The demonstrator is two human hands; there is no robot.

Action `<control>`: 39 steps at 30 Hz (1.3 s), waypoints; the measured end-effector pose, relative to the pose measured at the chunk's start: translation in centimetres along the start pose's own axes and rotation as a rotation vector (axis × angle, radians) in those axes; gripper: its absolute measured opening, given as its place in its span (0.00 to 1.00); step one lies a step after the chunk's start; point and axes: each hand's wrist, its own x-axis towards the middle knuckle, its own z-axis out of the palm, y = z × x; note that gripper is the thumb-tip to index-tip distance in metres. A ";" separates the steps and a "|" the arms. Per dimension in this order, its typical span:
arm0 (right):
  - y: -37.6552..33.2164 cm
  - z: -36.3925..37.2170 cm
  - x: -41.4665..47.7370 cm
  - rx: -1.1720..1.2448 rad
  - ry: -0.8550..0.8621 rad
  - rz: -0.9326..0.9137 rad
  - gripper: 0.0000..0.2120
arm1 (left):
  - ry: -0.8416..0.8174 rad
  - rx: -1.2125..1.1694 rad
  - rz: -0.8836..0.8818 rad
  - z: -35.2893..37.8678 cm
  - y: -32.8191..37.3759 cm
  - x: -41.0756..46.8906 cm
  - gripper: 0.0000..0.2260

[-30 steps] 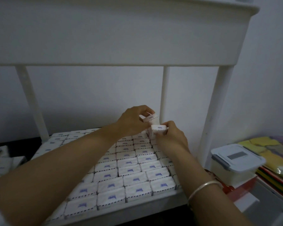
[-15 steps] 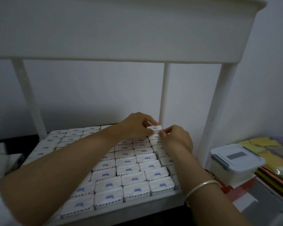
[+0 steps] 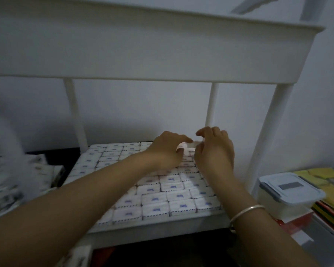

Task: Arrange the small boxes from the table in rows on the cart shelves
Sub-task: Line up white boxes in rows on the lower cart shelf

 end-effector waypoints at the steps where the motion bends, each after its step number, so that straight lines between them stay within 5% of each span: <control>1: -0.8 -0.3 -0.4 0.034 0.030 -0.057 0.09 | 0.048 -0.025 -0.011 -0.9 0.5 -1.9 0.19; 8: -10.6 -4.6 -5.3 0.236 -0.266 -0.191 0.10 | 0.167 -0.073 -0.054 -5.1 1.6 -20.6 0.13; 14: -19.9 -8.2 -10.9 0.604 -0.794 -0.495 0.13 | 0.272 -0.050 -0.295 -6.8 -2.7 -33.7 0.12; 18: -25.5 -6.8 -13.3 0.679 -0.843 -0.611 0.07 | 0.417 0.023 -0.415 -8.3 -5.3 -39.8 0.13; 24: -31.7 -1.9 -13.9 0.344 -0.790 -0.736 0.11 | 0.471 0.392 -0.570 -9.4 -10.5 -46.3 0.13; 31: -34.7 1.1 -13.9 -0.172 -0.864 -0.681 0.12 | 0.270 0.587 -0.625 -9.1 -13.4 -47.8 0.15; 39: -34.7 1.4 -11.4 0.050 -1.122 -0.574 0.09 | 0.145 0.324 -0.434 -11.8 -14.2 -48.0 0.18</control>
